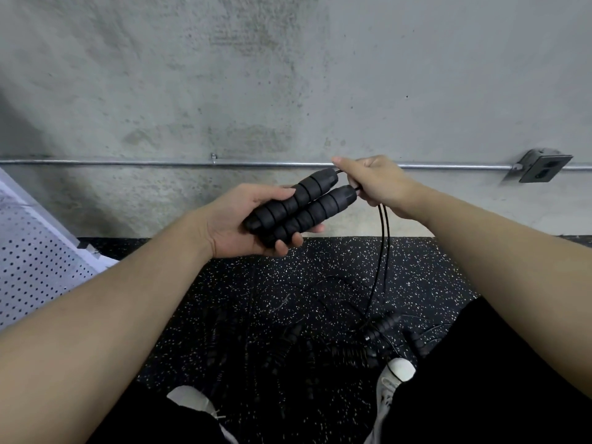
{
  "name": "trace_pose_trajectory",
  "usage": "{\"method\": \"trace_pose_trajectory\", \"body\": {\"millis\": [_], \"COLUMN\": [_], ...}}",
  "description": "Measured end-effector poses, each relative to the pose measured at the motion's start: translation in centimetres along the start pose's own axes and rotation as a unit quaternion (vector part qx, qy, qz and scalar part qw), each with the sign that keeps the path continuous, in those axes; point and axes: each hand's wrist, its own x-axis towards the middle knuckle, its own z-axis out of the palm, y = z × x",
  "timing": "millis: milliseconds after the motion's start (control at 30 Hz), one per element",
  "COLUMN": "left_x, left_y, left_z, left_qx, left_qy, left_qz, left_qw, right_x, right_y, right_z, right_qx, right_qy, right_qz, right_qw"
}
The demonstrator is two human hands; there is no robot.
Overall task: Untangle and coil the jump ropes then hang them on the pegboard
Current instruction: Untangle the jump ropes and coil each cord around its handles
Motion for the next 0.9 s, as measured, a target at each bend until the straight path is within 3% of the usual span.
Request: {"method": "trace_pose_trajectory", "body": {"millis": [200, 400, 600, 667, 833, 900], "left_x": [0.5, 0.4, 1.2, 1.7, 3.7, 4.3], "left_y": [-0.2, -0.1, -0.7, -0.8, -1.5, -1.9], "left_z": [0.5, 0.4, 0.2, 0.0, -0.2, -0.3], "left_qx": [0.059, -0.007, 0.001, 0.000, 0.032, 0.133], "left_qy": [0.041, 0.014, 0.058, 0.088, 0.252, 0.296], "left_qz": [-0.029, 0.000, 0.049, 0.085, 0.185, 0.177], "left_qw": [0.997, 1.000, 0.997, 0.992, 0.949, 0.929], "right_x": [0.0, 0.2, 0.1, 0.4, 0.1, 0.3], "right_y": [0.5, 0.2, 0.9, 0.9, 1.2, 0.7], "right_z": [-0.6, -0.3, -0.7, -1.1, -0.5, 0.0], "right_qx": [-0.015, 0.044, -0.015, 0.001, -0.048, -0.044], "right_qy": [0.004, 0.027, -0.014, -0.004, -0.043, -0.022], "right_qz": [0.003, -0.001, 0.025, 0.049, 0.073, 0.046], "right_qw": [1.000, 0.999, 0.999, 0.999, 0.995, 0.998]}}
